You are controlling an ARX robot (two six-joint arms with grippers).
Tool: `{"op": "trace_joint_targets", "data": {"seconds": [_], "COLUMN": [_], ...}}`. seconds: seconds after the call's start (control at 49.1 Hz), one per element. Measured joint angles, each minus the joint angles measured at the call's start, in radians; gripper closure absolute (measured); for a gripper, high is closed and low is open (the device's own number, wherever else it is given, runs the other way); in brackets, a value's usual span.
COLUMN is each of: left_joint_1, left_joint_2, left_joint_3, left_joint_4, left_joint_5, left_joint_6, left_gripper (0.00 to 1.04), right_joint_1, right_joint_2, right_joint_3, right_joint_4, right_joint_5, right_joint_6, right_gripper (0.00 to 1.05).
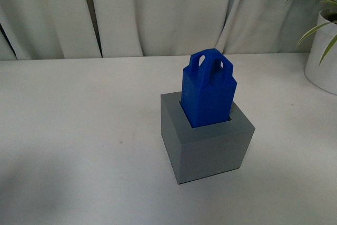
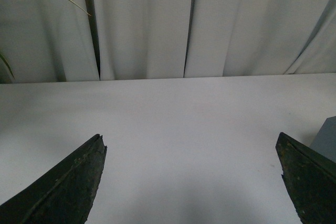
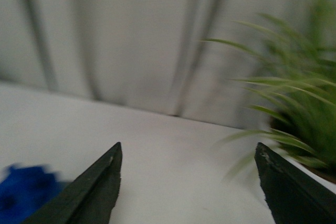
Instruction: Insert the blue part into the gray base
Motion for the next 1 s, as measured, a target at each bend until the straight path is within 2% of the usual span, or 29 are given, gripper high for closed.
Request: {"op": "trace_joint_targets", "data": {"seconds": [0.02, 0.041, 0.081, 0.428, 0.509, 0.57, 0.631, 0.998], "left_joint_1": [0.000, 0.000, 0.000, 0.000, 0.000, 0.000, 0.000, 0.000], "left_joint_2": [0.000, 0.000, 0.000, 0.000, 0.000, 0.000, 0.000, 0.000], "left_joint_3": [0.000, 0.000, 0.000, 0.000, 0.000, 0.000, 0.000, 0.000], "left_joint_4": [0.000, 0.000, 0.000, 0.000, 0.000, 0.000, 0.000, 0.000], "left_joint_5": [0.000, -0.001, -0.001, -0.001, 0.000, 0.000, -0.001, 0.000], "left_joint_6": [0.000, 0.000, 0.000, 0.000, 0.000, 0.000, 0.000, 0.000], "left_gripper": [0.06, 0.06, 0.06, 0.06, 0.06, 0.06, 0.06, 0.06], "right_joint_1": [-0.008, -0.015, -0.039, -0.106, -0.127, -0.184, -0.213, -0.220], "right_joint_2": [-0.018, -0.031, -0.062, -0.214, -0.269, -0.311, -0.350, -0.519], "right_joint_3": [-0.035, -0.056, -0.100, -0.273, -0.316, -0.341, -0.362, -0.423], "right_joint_4": [0.045, 0.063, 0.085, 0.099, 0.087, 0.069, 0.051, -0.054], "right_joint_5": [0.089, 0.132, 0.170, 0.095, 0.079, 0.000, -0.008, -0.015], "right_joint_6": [0.032, 0.045, 0.082, 0.122, 0.125, 0.126, 0.126, 0.127], "right_gripper": [0.36, 0.39, 0.48, 1.02, 1.03, 1.03, 1.03, 1.03]}}
